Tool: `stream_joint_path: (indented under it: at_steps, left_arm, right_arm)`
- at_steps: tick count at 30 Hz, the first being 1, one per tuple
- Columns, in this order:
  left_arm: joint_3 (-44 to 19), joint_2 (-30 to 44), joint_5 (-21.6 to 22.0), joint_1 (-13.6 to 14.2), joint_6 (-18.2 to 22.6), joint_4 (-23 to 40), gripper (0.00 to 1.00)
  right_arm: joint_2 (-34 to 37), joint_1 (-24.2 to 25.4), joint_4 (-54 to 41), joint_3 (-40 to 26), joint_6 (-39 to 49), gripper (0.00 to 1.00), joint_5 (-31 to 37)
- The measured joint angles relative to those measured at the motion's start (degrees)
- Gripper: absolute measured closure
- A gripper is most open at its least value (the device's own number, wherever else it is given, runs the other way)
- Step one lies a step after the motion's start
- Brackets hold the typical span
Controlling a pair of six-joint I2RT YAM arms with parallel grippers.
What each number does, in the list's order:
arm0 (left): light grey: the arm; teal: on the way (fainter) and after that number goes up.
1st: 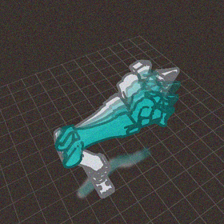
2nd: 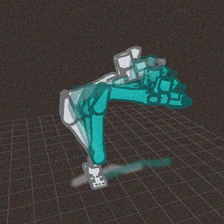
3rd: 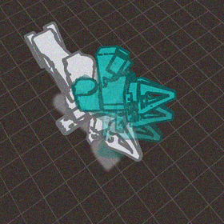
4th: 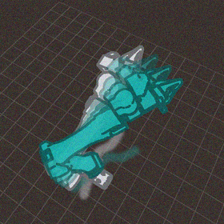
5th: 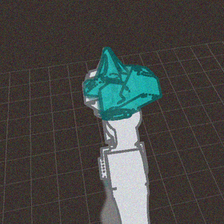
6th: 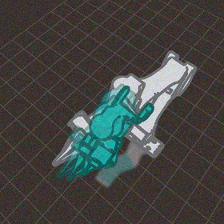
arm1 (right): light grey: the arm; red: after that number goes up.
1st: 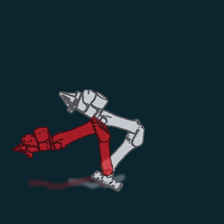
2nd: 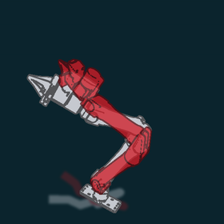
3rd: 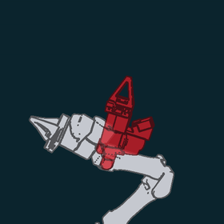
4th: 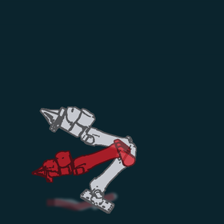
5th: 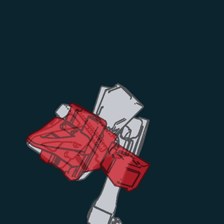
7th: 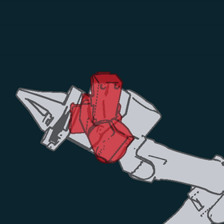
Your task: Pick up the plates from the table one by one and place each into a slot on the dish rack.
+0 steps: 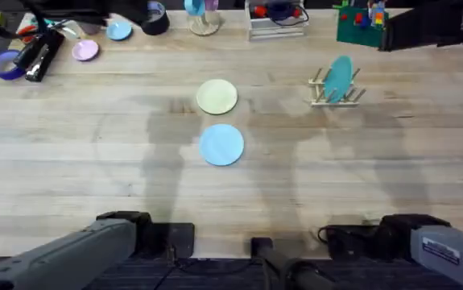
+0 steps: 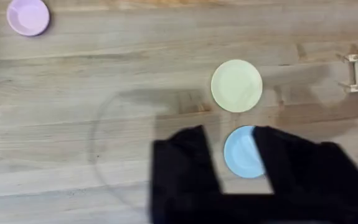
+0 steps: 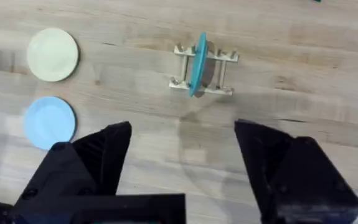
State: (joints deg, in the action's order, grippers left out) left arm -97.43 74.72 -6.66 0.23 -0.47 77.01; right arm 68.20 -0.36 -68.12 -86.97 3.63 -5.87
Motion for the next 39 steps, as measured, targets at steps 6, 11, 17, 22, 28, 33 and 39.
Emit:
stream_joint_path:
  at_steps: [6,11,17,22,28,33,39]
  left_arm:
    - [0.0,-0.1,0.0,0.0,0.7,0.3,0.958]
    - [0.0,-0.1,0.0,0.0,0.7,0.6,0.961]
    - [0.0,-0.1,-4.1,0.0,0.7,3.4,0.961]
    - [0.0,0.0,-9.9,0.0,0.7,5.1,0.960]
    - [0.0,2.3,-13.5,0.0,1.5,6.6,0.959]
    - [0.8,6.0,-17.9,-1.5,4.0,4.9,0.959]
    - [8.2,10.1,-21.7,-5.1,5.9,-1.1,0.960]
  right_arm:
    - [0.0,0.0,0.0,0.0,0.0,0.007,0.0]
    - [0.0,0.0,0.0,0.0,0.0,0.007,0.0]
    - [0.0,0.0,0.0,0.0,0.0,0.007,0.0]
    - [0.0,0.0,0.0,0.0,0.0,0.007,0.0]
    - [0.0,0.0,0.0,0.0,0.0,0.007,0.0]
    - [0.0,0.0,0.0,0.0,0.0,0.007,0.0]
    - [0.0,0.0,0.0,0.0,0.0,0.007,0.0]
